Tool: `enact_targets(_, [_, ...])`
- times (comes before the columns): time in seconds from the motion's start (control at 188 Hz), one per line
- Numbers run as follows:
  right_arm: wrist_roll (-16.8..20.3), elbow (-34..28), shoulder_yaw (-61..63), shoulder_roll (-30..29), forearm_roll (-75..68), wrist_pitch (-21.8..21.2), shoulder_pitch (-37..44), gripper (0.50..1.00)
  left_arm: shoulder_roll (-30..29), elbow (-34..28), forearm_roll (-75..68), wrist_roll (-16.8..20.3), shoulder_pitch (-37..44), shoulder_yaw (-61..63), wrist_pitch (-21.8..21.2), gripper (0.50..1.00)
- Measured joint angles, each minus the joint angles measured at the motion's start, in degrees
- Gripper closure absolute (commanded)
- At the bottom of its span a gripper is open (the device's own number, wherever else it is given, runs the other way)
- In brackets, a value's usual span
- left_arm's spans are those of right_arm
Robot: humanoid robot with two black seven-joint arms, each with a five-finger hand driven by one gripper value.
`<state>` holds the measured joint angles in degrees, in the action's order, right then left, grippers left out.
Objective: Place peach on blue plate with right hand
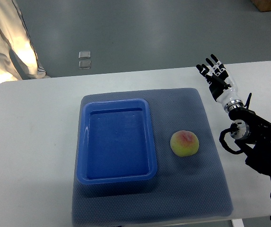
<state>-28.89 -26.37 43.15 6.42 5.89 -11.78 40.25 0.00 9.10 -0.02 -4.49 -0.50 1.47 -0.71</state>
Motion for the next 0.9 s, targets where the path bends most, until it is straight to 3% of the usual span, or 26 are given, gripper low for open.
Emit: enact_targets(0.898, [0.04, 0.0, 0.1, 0.06, 0.0, 0.0, 0.17, 0.57, 0.0, -0.67, 0.01, 0.07, 0.15, -0.12, -0.09, 0.5])
